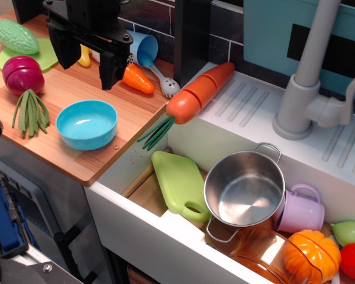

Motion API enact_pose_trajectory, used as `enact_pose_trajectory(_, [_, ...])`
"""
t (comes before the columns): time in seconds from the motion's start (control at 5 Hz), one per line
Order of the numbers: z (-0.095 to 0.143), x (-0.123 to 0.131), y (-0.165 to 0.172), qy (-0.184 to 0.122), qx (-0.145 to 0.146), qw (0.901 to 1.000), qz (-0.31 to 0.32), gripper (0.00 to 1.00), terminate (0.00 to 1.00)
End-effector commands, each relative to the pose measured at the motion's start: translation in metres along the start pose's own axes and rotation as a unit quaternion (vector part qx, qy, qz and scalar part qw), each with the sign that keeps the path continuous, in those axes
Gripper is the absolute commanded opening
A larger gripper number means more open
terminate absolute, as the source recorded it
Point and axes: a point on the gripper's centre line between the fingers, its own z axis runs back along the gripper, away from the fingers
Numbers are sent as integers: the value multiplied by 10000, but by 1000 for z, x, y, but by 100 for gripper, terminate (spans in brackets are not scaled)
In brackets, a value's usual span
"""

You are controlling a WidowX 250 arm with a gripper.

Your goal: Lift bowl

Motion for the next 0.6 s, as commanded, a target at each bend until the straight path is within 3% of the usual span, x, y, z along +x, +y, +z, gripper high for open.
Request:
enact_pose_trajectory(0.0, [0,0,0,0,0,10000,0,100,0])
enact_pose_trajectory(0.4, [-43,-8,-13,-242,134,9996,80,100,0])
